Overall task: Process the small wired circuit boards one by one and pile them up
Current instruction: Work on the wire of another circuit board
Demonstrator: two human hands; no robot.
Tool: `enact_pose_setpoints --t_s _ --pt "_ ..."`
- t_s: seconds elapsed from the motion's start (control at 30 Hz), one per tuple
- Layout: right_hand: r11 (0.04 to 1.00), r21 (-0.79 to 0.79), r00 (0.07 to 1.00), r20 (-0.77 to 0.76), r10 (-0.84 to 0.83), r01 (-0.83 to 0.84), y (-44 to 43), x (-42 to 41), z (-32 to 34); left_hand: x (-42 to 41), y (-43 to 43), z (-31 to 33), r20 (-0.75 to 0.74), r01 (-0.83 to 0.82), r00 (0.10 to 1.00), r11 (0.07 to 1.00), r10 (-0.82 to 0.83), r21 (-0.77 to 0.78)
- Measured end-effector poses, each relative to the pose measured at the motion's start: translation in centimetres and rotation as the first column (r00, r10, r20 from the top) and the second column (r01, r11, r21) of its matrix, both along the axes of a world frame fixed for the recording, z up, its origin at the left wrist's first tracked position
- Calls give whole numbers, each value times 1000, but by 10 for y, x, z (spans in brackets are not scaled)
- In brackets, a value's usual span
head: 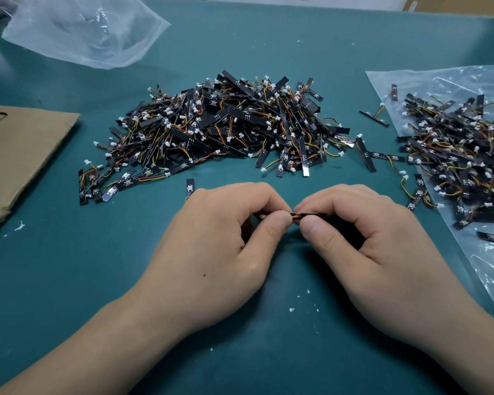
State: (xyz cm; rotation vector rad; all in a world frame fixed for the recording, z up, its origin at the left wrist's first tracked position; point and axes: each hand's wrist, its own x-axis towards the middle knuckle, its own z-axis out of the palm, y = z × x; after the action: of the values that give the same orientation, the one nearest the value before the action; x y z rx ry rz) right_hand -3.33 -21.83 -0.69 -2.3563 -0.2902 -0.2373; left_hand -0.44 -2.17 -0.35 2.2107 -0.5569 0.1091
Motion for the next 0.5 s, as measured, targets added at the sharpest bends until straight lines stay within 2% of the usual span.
enact_pose_setpoints --t_s 0.5 --pt "997 73 999 -42 0 3 1 0 3 -1 0 1 -7 25 1000 1000 -25 -6"
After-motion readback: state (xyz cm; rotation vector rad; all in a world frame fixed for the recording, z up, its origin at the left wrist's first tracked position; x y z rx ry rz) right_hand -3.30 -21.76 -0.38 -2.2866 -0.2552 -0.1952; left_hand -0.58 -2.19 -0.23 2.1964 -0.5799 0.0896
